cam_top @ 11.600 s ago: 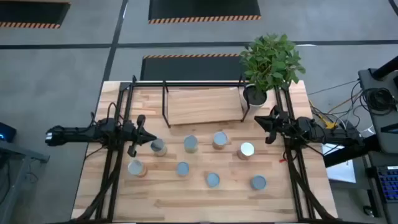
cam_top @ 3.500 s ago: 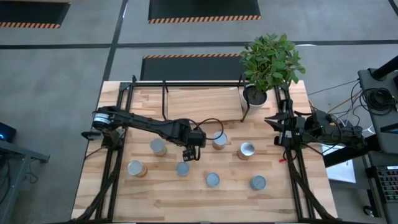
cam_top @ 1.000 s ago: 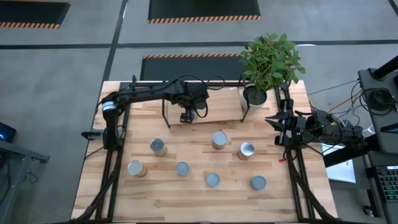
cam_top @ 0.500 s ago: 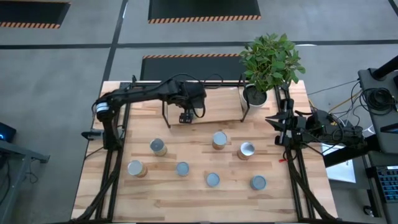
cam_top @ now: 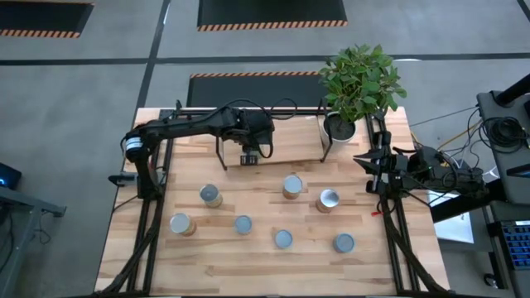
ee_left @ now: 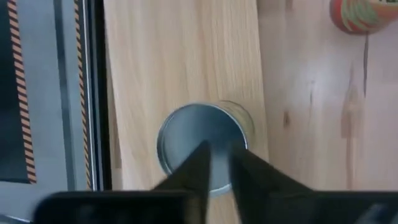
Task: Pick and place cans onto a shelf
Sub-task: Put the canned pears on the shelf
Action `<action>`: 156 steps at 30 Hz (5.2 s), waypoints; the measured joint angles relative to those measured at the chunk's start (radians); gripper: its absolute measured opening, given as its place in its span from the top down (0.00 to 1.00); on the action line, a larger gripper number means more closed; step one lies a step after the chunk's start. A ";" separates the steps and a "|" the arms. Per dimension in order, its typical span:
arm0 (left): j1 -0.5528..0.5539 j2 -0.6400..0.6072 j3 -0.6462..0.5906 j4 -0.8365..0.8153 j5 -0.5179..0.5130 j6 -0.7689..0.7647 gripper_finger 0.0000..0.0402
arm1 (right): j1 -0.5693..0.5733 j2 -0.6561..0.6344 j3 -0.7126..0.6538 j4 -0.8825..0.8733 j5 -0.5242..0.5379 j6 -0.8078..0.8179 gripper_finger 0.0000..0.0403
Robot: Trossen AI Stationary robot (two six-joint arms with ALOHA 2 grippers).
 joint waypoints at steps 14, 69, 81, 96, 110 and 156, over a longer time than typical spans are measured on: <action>0.004 -0.004 -0.101 0.000 -0.071 0.021 1.00 | 0.000 0.000 0.000 0.001 0.000 0.004 0.94; 0.171 0.023 -0.091 0.063 -0.076 -0.034 1.00 | 0.000 0.000 0.000 0.000 0.000 0.000 0.94; 0.186 0.019 -0.106 0.047 -0.221 0.004 1.00 | 0.000 0.000 0.000 0.000 0.000 0.000 0.94; 0.179 0.014 -0.019 -0.033 -0.010 -0.016 1.00 | 0.000 0.000 0.000 0.000 0.000 -0.001 0.94; 0.195 0.028 -0.070 -0.006 -0.123 -0.019 1.00 | 0.000 0.000 0.000 0.000 0.000 -0.008 0.94; 0.294 0.022 -0.066 0.009 0.000 -0.109 1.00 | 0.000 0.000 -0.001 -0.004 0.000 -0.019 0.94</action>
